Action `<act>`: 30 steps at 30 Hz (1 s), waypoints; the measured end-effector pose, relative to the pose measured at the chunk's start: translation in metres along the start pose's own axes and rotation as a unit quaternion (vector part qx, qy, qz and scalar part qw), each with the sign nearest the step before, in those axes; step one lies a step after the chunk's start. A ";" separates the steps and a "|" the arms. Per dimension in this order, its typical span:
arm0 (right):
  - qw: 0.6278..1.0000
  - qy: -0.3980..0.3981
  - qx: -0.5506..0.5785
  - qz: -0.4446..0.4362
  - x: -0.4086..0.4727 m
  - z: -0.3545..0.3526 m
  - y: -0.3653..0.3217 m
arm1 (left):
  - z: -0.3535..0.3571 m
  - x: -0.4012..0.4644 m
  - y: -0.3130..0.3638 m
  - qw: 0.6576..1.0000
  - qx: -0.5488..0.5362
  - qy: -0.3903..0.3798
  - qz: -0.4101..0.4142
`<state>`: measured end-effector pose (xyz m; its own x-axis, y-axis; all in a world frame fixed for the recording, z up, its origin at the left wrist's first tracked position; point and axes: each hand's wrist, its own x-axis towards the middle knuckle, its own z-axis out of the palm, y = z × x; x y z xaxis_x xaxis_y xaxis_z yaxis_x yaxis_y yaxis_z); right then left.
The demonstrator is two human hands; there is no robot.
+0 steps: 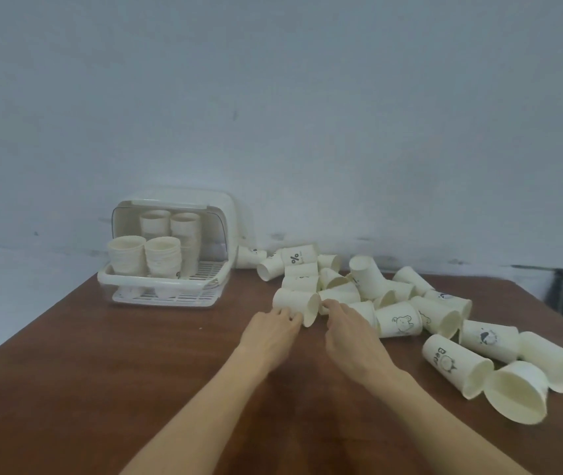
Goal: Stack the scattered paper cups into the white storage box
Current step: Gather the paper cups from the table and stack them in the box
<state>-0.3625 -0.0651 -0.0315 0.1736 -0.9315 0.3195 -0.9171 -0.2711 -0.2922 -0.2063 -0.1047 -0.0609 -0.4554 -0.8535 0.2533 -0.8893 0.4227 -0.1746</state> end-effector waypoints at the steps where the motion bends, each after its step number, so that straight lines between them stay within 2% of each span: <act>1: 1.000 0.000 -0.004 0.001 -0.002 0.000 0.005 | 0.003 0.004 0.004 1.000 -0.001 -0.003 0.003; 7: 1.000 -0.011 -0.017 0.016 -0.012 -0.005 0.033 | 0.020 0.029 0.019 1.000 0.015 0.001 0.004; 13: 0.999 -0.005 -0.015 0.027 -0.023 -0.011 0.052 | 0.031 0.049 0.025 0.995 0.080 -0.054 -0.027; 17: 0.999 -0.003 -0.022 0.032 -0.027 -0.013 0.059 | 0.035 0.052 0.026 0.989 0.122 -0.062 -0.054; 25: 0.999 -0.002 -0.014 0.042 -0.034 -0.009 0.061 | 0.017 0.037 0.022 0.989 0.125 -0.039 -0.068; 30: 0.993 0.021 0.060 0.102 -0.051 -0.003 0.057 | 0.002 0.010 0.023 0.991 0.098 0.023 -0.085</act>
<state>-0.4252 -0.0319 -0.0618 -0.0290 -0.9597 0.2797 -0.8818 -0.1072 -0.4592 -0.2315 -0.1040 -0.0642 -0.3052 -0.8908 0.3366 -0.9299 0.2026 -0.3069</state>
